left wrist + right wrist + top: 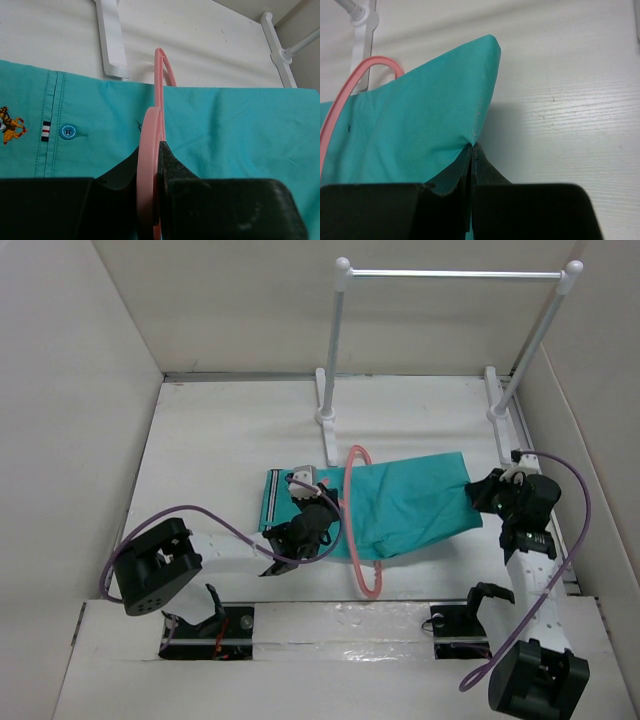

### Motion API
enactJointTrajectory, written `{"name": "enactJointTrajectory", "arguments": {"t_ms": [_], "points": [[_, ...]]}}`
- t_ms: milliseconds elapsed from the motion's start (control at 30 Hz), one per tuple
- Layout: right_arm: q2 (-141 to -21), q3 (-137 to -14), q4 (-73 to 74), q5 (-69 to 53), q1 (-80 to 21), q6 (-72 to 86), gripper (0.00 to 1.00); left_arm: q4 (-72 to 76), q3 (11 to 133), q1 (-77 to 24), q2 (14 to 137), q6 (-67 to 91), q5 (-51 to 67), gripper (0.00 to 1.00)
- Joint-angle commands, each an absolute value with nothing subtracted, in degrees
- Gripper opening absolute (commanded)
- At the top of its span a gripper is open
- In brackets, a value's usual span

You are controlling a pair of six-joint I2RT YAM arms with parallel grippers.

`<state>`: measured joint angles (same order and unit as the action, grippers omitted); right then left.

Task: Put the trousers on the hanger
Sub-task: Place the trousers on the hanger, then place the hanger at the clothesline.

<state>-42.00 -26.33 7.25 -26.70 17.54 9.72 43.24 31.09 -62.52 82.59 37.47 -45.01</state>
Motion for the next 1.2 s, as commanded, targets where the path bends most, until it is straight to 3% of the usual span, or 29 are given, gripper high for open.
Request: {"name": "enactJointTrajectory", "arguments": {"t_ms": [0,500,533,567,667,733,833,867,933,967,1033,1100,1133,1167], "points": [[-43.4,-27.5,4.4,-29.6,18.1,8.3,0.00,41.0,30.8,-62.2,80.7,33.2,-45.6,0.00],[-45.6,-22.8,1.8,-26.7,18.1,7.3,0.02,36.4,42.5,-65.5,77.4,26.1,-47.9,0.00],[-45.0,-23.2,2.3,-26.6,18.1,7.3,0.10,36.4,43.1,-66.0,76.8,25.6,-47.6,0.00],[-44.2,-23.6,2.6,-26.6,17.5,7.4,0.36,35.6,44.5,-66.0,76.3,25.2,-46.4,0.00],[-41.1,-27.8,6.7,-25.7,13.3,6.7,0.75,33.5,47.2,-66.0,74.8,25.0,-44.9,0.00],[-38.9,-32.2,11.0,-24.3,9.8,6.3,0.77,33.1,48.2,-66.0,74.4,24.7,-44.3,0.00],[-35.1,-34.1,12.0,-21.2,-0.5,10.4,0.68,32.2,50.4,-66.0,75.0,23.8,-44.6,0.00],[-34.3,-33.6,11.2,-20.8,-3.7,12.0,0.41,31.9,51.2,-66.0,75.0,23.6,-44.6,0.00],[-32.7,-31.9,7.4,-18.9,-13.7,18.3,0.07,31.9,51.9,-66.0,74.9,23.4,-44.3,0.00],[-32.5,-29.8,5.8,-17.9,-17.3,20.3,0.00,31.7,52.9,-66.0,74.9,22.8,-43.9,0.00],[-32.2,-28.3,1.4,-11.2,-28.7,25.6,0.00,30.8,54.1,-66.0,75.1,22.2,-44.2,0.00],[-32.4,-28.6,0.6,-5.3,-36.5,28.1,0.17,30.1,55.3,-66.5,74.9,21.5,-44.4,0.00],[-33.0,-29.2,-1.3,0.0,-43.9,28.8,0.31,30.1,55.5,-66.5,74.7,21.4,-44.3,0.00],[-34.6,-29.7,-1.8,3.3,-47.3,29.4,0.55,30.1,56.1,-66.5,74.7,21.3,-44.1,0.00]]}}
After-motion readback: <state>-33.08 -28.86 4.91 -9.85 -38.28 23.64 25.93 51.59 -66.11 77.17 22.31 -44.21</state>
